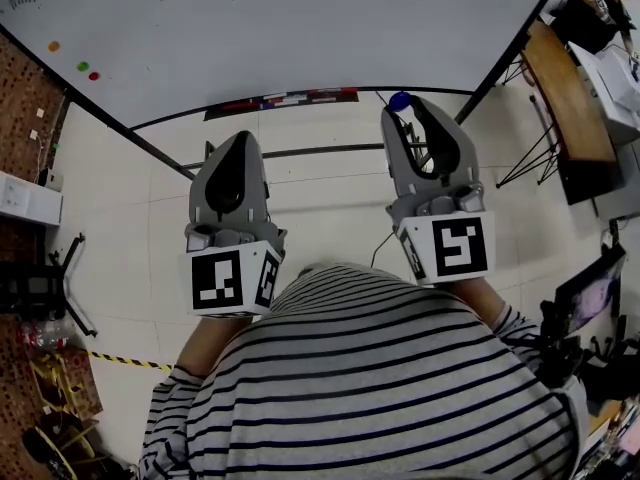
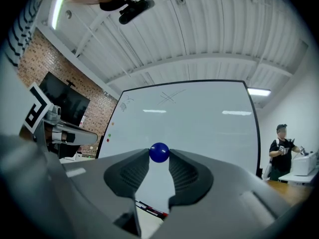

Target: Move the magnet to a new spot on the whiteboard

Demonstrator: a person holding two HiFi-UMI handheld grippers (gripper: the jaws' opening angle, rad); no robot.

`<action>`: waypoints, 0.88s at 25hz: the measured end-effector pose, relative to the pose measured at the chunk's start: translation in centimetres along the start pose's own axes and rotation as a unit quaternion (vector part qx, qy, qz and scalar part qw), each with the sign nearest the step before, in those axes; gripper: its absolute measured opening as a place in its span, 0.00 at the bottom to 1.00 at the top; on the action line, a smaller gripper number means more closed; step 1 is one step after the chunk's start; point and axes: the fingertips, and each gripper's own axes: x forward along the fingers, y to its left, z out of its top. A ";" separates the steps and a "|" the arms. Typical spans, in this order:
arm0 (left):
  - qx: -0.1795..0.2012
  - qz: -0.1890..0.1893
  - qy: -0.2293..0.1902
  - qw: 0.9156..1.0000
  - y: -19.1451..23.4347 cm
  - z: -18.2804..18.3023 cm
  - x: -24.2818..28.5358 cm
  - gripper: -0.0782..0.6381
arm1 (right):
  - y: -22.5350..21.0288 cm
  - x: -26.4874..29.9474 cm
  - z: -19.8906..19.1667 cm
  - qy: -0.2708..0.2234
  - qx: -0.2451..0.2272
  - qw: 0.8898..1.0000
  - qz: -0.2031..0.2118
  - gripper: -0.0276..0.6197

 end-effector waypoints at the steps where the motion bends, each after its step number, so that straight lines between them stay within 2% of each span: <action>1: 0.001 -0.001 0.000 1.000 0.1 -0.1 0.0 0.13 | 0.1 0.0 -0.1 0.002 -0.004 1.000 -0.002 0.23; 10: -0.003 0.003 0.010 1.000 -0.5 -1.1 1.0 0.13 | -1.3 0.3 0.2 -0.004 -0.013 1.000 -0.009 0.23; 18: -0.007 0.035 0.015 0.999 -1.3 -2.0 2.4 0.13 | -3.9 2.1 -0.1 -0.012 -0.040 0.999 0.016 0.23; 22: -0.006 0.045 0.024 0.999 -0.1 -3.1 3.3 0.13 | -4.8 4.8 -0.6 -0.019 -0.061 0.998 0.019 0.23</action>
